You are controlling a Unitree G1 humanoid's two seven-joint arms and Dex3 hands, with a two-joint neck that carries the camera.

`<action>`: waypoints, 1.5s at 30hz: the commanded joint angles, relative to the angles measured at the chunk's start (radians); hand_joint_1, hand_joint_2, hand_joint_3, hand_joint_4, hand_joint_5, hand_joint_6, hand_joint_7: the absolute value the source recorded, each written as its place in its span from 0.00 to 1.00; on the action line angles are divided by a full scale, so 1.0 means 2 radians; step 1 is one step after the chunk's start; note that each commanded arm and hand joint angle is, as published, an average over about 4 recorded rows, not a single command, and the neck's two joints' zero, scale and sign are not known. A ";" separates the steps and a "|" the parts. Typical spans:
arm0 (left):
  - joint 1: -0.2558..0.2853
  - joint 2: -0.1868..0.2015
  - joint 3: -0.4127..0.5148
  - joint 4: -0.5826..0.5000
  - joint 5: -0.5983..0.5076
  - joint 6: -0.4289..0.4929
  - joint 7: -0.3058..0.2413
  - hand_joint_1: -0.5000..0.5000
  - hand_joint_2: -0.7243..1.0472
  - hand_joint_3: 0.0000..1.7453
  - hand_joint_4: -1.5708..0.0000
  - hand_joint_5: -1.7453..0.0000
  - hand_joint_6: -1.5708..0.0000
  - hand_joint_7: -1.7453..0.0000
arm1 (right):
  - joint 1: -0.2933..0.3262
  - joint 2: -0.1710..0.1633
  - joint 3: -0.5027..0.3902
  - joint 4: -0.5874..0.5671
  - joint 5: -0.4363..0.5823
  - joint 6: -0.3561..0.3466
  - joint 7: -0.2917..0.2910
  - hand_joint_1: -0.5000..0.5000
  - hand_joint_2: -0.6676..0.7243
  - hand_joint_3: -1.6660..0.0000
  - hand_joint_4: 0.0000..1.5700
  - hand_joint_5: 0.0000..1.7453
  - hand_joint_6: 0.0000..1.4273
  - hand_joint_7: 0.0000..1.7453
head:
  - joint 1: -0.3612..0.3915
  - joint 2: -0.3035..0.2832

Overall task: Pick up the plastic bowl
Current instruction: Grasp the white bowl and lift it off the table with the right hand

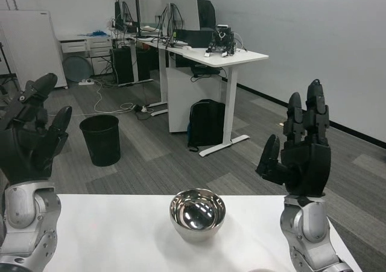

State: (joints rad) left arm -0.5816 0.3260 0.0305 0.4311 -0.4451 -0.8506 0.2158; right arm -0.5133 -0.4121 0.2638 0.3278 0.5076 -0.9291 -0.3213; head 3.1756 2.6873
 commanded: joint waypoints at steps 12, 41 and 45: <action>0.005 -0.009 0.002 0.001 0.004 0.000 -0.003 0.00 0.95 0.05 0.69 0.94 0.50 0.84 | -0.003 -0.008 -0.003 0.000 0.007 -0.004 -0.001 0.05 0.35 0.05 0.00 0.18 0.00 0.05 | -0.012 -0.004; -0.001 -0.007 -0.015 0.032 -0.010 0.003 0.000 0.00 0.95 0.05 0.62 0.84 0.55 0.84 | -0.012 -0.036 0.105 0.005 0.186 -0.026 0.042 0.09 0.38 0.29 0.08 0.06 0.23 0.20 | -0.014 -0.057; 0.002 -0.007 -0.015 0.031 -0.013 0.003 0.000 0.00 0.95 0.05 0.60 0.82 0.56 0.84 | -0.015 -0.038 0.114 0.004 0.195 -0.029 0.043 0.12 0.38 0.27 0.10 0.01 0.12 0.22 | -0.015 -0.060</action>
State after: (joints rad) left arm -0.5867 0.3145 -0.0032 0.4933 -0.4632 -0.8457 0.2142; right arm -0.5208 -0.4765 0.4870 0.3472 0.8909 -0.9671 -0.2366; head 3.1461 2.5682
